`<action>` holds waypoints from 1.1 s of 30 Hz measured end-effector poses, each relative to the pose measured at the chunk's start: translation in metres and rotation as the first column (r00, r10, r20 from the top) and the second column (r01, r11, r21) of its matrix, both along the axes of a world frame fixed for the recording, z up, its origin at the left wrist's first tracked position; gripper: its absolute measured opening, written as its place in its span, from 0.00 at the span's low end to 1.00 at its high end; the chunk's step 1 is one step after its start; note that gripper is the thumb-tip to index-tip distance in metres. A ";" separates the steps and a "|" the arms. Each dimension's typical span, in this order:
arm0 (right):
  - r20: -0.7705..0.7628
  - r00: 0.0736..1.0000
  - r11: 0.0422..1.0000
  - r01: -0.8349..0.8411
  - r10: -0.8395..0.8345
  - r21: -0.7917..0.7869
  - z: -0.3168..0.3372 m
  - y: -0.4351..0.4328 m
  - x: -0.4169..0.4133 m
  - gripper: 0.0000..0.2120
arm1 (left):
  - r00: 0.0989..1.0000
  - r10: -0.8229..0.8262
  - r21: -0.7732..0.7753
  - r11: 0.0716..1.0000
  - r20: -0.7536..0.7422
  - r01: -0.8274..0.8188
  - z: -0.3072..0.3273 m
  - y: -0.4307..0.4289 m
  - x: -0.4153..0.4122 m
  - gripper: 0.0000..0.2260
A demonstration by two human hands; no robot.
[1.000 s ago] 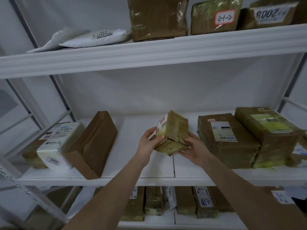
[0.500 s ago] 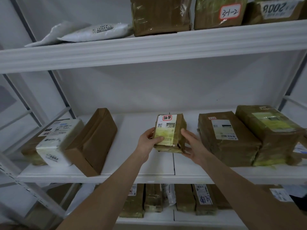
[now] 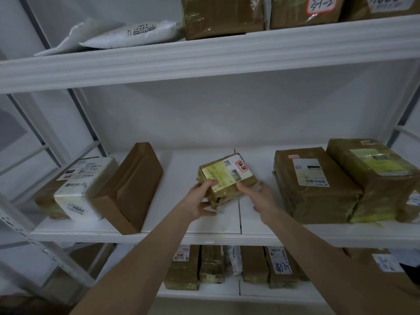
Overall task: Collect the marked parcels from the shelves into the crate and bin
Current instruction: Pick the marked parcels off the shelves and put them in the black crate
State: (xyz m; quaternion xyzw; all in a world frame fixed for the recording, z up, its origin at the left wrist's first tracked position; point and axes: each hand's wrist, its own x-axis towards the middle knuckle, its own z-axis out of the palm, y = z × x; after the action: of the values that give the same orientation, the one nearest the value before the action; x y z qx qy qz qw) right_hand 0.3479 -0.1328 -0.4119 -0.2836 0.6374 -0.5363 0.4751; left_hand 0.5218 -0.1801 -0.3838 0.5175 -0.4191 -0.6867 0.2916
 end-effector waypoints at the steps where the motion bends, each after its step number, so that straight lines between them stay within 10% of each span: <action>1: -0.080 0.996 0.999 0.035 -0.038 -0.031 0.003 0.000 -0.004 0.52 | 0.997 -0.042 -0.018 0.999 0.058 0.043 0.005 -0.004 0.008 0.19; 6: -0.206 0.947 0.967 -0.255 0.246 -0.018 0.023 0.003 -0.008 0.33 | 0.943 -0.203 -0.096 0.967 0.263 0.235 0.027 -0.021 0.031 0.21; 12: -0.059 0.987 0.988 -0.151 0.149 -0.031 0.014 0.002 0.006 0.16 | 0.991 0.071 -0.317 0.948 0.116 -0.031 0.022 -0.021 0.014 0.39; 18: -0.060 0.994 0.996 -0.087 0.087 0.004 0.013 0.000 0.017 0.16 | 0.997 0.010 -0.302 0.953 0.074 0.013 -0.004 0.000 0.005 0.23; 33: -0.243 0.944 0.974 -0.225 0.222 0.013 0.006 0.010 0.036 0.28 | 0.996 0.025 -0.296 0.955 0.091 0.003 -0.027 0.030 0.028 0.33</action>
State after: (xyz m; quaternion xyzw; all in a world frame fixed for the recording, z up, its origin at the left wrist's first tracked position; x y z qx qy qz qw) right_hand 0.3843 -0.1224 -0.4063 -0.4209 0.6505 -0.4450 0.4491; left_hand 0.5495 -0.1498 -0.4104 0.5019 -0.5274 -0.5896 0.3498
